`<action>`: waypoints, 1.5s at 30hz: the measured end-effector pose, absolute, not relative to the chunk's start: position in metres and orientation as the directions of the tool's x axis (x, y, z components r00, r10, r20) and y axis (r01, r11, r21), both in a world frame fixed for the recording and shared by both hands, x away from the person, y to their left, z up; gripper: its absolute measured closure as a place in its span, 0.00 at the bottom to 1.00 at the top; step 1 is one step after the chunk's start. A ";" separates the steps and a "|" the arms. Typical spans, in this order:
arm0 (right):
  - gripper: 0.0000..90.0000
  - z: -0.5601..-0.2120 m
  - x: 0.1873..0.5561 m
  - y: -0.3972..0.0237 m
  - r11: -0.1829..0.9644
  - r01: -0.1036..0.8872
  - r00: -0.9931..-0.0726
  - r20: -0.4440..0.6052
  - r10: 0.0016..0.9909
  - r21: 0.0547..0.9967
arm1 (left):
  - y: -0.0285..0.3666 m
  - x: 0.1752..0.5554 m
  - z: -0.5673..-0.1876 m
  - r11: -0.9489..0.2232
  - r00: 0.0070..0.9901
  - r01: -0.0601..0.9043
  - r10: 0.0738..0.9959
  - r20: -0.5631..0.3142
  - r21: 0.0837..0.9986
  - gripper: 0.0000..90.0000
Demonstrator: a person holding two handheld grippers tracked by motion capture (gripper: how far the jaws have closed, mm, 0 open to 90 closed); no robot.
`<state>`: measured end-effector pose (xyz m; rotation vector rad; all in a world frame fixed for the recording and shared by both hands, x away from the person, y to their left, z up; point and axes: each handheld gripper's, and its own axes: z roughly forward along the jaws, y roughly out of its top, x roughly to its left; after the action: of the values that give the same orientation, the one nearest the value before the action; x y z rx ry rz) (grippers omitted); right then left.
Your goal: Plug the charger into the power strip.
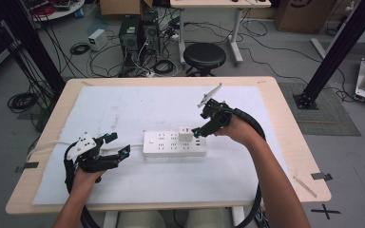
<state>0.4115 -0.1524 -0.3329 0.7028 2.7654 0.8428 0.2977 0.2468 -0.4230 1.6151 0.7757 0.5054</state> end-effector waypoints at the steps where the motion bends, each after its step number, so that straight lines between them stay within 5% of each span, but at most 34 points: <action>1: 0.24 -0.332 0.409 -0.157 0.720 0.392 -0.869 -0.026 0.493 0.573 | 0.247 0.297 -0.423 -0.062 0.681 0.204 0.726 -0.096 0.977 0.26; 19: 0.24 -0.353 0.362 -0.221 0.554 0.462 -0.753 -0.024 0.658 0.692 | 0.245 0.296 -0.424 -0.057 0.687 0.196 0.720 -0.096 0.979 0.26; 45: 0.24 -0.382 0.312 -0.261 0.374 0.404 -0.672 -0.007 0.741 0.835 | 0.248 0.291 -0.421 -0.079 0.690 0.183 0.720 -0.070 0.980 0.26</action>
<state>0.3117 -0.2607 -0.3815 0.9959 2.2581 1.2118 0.2914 0.2483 -0.4207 1.6230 0.7490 0.5225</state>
